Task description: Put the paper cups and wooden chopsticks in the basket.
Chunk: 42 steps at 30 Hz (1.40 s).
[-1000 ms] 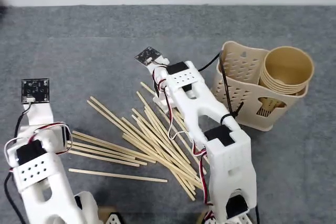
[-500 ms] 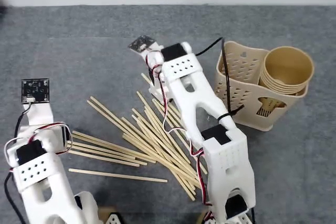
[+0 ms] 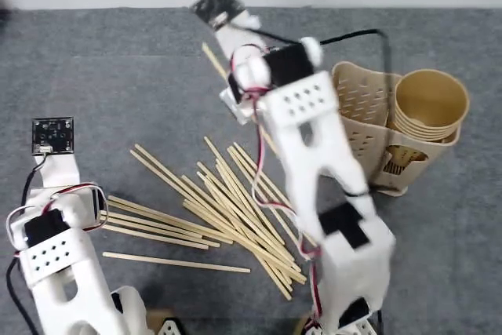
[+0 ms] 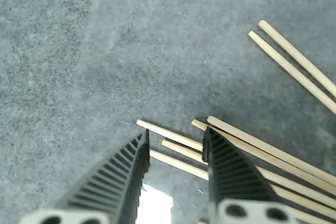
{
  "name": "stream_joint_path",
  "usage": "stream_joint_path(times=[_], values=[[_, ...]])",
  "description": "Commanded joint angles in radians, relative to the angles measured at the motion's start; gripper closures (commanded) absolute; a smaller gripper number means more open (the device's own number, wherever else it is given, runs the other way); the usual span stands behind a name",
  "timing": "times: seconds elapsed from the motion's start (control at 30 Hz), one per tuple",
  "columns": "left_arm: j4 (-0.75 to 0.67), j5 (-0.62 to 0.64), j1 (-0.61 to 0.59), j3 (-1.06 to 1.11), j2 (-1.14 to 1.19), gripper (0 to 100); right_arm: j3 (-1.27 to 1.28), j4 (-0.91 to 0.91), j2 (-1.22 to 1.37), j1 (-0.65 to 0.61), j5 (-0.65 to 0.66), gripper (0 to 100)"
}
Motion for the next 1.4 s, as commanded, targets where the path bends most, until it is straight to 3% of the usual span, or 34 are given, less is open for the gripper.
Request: stream_joint_path(times=[0.0, 0.3, 0.63, 1.13, 1.37], values=[[-0.021, 0.009, -0.002, -0.007, -0.034, 84, -0.066, 0.041, -0.226, 0.041, -0.038, 99.1], [-0.021, 0.009, 0.0, -0.007, -0.034, 84, -0.061, -0.077, -0.475, 0.252, -0.066, 99.1], [-0.018, 0.009, 0.0, -0.007, -0.034, 84, -0.032, -0.251, -0.478, 0.375, -0.118, 99.1], [-0.021, 0.009, 0.0, -0.007, -0.034, 84, 0.485, -0.783, -0.495, 0.479, -0.146, 99.1], [-0.023, 0.009, 0.0, -0.007, -0.034, 84, 0.832, -1.053, -0.638, 0.473, -0.181, 99.1]])
